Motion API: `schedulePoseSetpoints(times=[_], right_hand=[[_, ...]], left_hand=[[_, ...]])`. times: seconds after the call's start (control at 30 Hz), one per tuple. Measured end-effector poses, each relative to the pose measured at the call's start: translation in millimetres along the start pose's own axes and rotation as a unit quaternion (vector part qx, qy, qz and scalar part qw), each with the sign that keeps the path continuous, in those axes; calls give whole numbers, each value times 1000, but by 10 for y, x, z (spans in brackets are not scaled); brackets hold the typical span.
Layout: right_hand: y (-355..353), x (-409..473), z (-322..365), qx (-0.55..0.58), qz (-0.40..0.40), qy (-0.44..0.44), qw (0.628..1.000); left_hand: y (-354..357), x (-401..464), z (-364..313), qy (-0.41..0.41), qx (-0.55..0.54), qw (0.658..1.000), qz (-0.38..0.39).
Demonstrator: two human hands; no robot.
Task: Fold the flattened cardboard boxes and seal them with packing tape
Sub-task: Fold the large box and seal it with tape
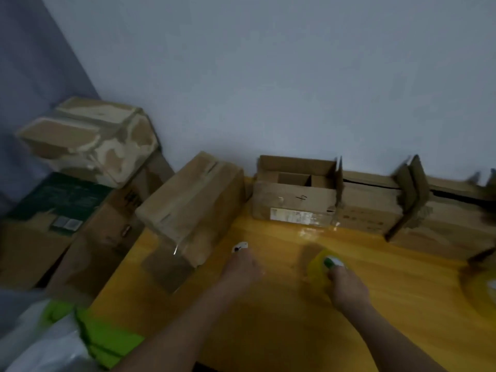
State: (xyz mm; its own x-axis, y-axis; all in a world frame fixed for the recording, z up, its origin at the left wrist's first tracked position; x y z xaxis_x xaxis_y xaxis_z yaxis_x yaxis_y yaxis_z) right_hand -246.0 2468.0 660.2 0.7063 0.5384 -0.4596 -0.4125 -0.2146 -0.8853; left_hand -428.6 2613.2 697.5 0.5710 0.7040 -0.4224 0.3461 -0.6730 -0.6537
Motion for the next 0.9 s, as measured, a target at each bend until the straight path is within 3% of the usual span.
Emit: schedulePoseSetpoints(times=[0.2,0.3,0.37,0.5,0.7,0.83,0.9], right_hand=[[177,97,342,-10,47,-29,998],[85,60,874,41,43,-81,995],[6,-55,1330,133,27,-135,982],[-60,-363,2149,357,52,-164,918],[101,-618,2872,543,86,-106,828],[259,-612,3157,649,128,-66,747],[304,-593,3207,680,106,-44,724]], left_hand=[[-876,-229,334,19,-7,977,-211],[-1277,-250,581,7,1,965,-262],[-1578,-205,755,3,39,961,-275],[-2066,8,1137,-7,67,971,-227],[-2323,331,1582,-37,-6,993,-113],[-2286,179,1658,7,-73,991,-111],[-2199,67,1744,26,-85,989,-116]])
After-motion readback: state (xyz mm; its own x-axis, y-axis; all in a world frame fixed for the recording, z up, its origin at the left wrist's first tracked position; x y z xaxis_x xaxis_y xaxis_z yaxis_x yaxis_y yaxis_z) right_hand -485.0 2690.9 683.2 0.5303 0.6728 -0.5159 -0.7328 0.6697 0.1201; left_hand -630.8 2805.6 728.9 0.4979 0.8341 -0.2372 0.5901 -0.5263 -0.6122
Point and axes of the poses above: each hand's wrist, its own x-axis towards the middle knuckle, its own y-axis out of the palm, z = x × y, the point moved 4 cm from there along x, towards the middle knuckle, and after that the axes turned 5 degrees about y, right-handed, at the moved point
